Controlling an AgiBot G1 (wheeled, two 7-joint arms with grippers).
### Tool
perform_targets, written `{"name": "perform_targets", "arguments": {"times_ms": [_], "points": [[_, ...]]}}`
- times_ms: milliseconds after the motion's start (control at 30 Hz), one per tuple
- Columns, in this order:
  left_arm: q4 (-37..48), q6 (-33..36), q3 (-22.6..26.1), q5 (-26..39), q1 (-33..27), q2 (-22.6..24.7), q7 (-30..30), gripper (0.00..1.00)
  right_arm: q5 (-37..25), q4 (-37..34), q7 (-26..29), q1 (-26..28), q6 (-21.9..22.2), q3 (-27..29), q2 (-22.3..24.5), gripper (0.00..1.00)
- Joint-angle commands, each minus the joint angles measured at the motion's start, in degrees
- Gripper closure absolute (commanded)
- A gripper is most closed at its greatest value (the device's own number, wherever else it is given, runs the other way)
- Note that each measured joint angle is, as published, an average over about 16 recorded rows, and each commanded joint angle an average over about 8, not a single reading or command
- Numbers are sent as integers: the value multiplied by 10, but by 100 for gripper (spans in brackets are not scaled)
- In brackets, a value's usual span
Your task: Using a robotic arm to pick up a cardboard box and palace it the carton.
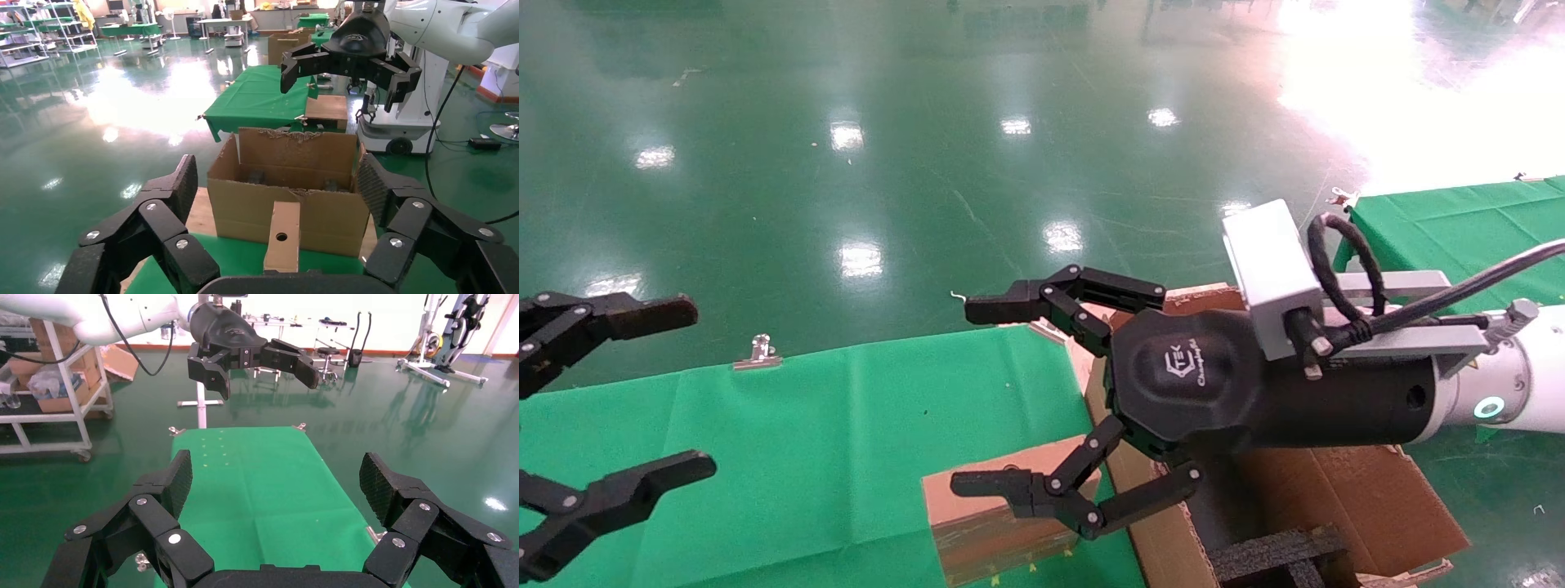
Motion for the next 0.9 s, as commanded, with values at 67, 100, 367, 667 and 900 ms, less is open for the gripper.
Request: {"name": "perform_targets", "arguments": {"times_ms": [67, 100, 367, 667, 900], "points": [[0, 0, 0, 0, 0, 0, 0, 100, -7, 0, 2, 2, -1, -4, 1, 0], [0, 0, 0, 0, 0, 0, 0, 100, -18, 1, 6, 8, -2, -9, 2, 0], [0, 0, 0, 0, 0, 0, 0, 100, -141, -3, 57, 83, -22, -76, -17, 0], [0, 0, 0, 0, 0, 0, 0, 100, -276, -24, 100, 166, -39, -158, -61, 0], [0, 0, 0, 0, 0, 0, 0, 100, -354, -36, 107, 226, -46, -229, -90, 0]]}}
